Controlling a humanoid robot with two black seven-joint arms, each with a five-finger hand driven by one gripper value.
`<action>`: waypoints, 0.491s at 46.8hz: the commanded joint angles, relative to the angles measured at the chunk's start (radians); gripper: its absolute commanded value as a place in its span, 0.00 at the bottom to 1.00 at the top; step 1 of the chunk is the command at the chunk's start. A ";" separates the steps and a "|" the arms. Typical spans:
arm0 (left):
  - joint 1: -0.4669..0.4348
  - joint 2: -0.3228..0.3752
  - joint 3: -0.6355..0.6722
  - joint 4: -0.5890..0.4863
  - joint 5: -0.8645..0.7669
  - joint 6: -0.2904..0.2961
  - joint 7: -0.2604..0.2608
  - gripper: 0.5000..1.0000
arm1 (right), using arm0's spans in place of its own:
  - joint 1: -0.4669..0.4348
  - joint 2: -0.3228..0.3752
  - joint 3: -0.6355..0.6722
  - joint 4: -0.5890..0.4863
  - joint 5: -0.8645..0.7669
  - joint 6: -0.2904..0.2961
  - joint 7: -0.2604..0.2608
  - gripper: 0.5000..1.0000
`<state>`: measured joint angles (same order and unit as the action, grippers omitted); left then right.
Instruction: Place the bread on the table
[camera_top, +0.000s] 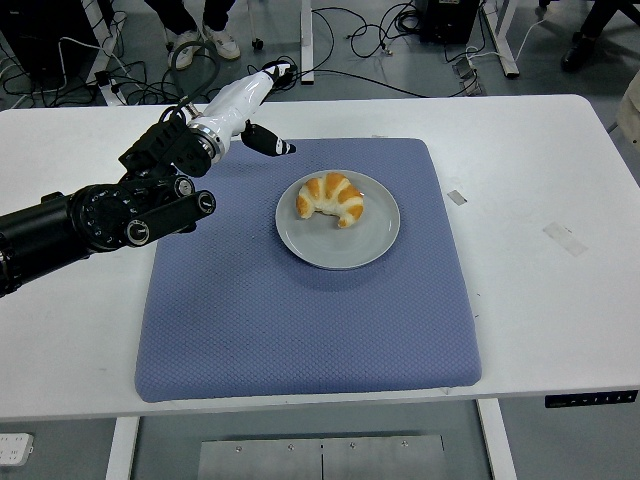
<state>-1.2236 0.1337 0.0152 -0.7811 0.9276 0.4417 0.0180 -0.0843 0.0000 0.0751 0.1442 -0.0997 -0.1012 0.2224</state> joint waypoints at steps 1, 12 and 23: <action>-0.002 -0.002 0.000 -0.018 -0.001 -0.003 0.008 0.94 | 0.000 0.000 0.000 0.000 0.000 0.000 0.000 1.00; -0.014 0.014 0.002 -0.118 0.004 -0.012 0.059 0.94 | 0.000 0.000 0.000 0.000 0.000 0.000 0.000 1.00; -0.050 0.014 0.029 -0.161 0.004 -0.015 0.105 0.94 | 0.000 0.000 0.000 0.000 0.000 0.000 0.000 1.00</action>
<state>-1.2718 0.1456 0.0422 -0.9290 0.9311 0.4242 0.1214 -0.0843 0.0000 0.0752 0.1442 -0.0997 -0.1012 0.2225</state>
